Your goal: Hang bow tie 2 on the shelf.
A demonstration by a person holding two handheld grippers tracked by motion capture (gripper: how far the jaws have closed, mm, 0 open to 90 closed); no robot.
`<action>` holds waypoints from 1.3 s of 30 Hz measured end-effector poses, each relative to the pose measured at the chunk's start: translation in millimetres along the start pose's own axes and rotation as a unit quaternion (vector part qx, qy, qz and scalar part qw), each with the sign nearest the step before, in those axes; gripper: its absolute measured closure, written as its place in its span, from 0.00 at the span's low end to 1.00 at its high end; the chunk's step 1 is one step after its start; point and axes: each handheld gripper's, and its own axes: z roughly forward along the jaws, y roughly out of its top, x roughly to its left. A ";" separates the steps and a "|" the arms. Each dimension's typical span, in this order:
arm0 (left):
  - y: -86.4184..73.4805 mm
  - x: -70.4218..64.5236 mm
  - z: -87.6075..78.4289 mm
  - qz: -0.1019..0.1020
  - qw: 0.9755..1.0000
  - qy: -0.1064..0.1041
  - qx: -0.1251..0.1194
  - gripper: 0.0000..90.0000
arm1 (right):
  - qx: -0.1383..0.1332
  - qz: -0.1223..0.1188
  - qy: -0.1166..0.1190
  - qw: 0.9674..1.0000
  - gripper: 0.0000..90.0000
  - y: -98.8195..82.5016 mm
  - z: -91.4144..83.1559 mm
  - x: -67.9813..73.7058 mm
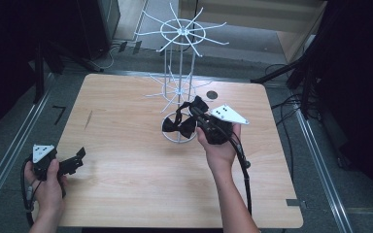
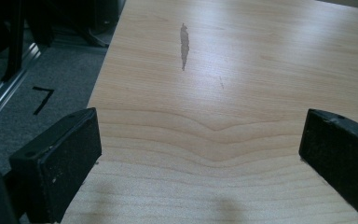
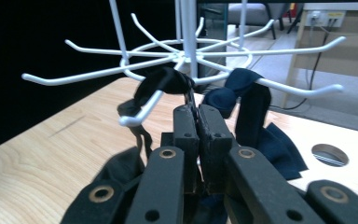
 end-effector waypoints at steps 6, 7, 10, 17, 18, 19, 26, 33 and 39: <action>0.0 0.1 0.1 0.000 1.000 0.000 0.000 0.00 | 0.001 0.004 -0.002 1.000 0.93 -6.1 -3.1 -6.0; 0.0 0.1 0.1 0.000 1.000 0.000 0.000 0.00 | 0.002 0.006 -0.002 1.000 0.93 -6.9 -3.8 -6.7; 0.0 0.0 0.1 0.000 1.000 0.001 0.000 0.00 | 0.004 0.006 0.002 1.000 0.90 -9.6 -5.0 -8.8; 0.0 -0.2 0.0 -0.001 1.000 0.003 0.000 0.00 | 0.014 0.006 -0.007 1.000 0.76 -19.1 -8.6 -14.5; 0.0 -0.3 0.1 -0.001 1.000 0.002 0.000 0.00 | 0.015 0.008 -0.007 1.000 0.74 -20.3 -9.5 -15.4; 0.0 -0.3 0.0 0.000 1.000 0.002 0.001 0.00 | 0.015 0.009 -0.008 1.000 0.72 -21.4 -10.2 -16.4; -0.1 -0.5 0.0 0.001 1.000 0.002 0.001 0.00 | 0.030 0.005 -0.005 1.000 0.47 -27.9 -12.3 -20.3; 0.0 -0.5 -0.2 0.002 1.000 0.001 0.002 0.00 | 0.032 0.012 0.005 0.999 0.19 -34.0 -17.7 -21.7; -0.1 -0.7 0.0 0.002 1.000 0.001 0.000 0.00 | 0.028 0.007 0.010 1.000 0.15 -40.1 -24.7 -25.0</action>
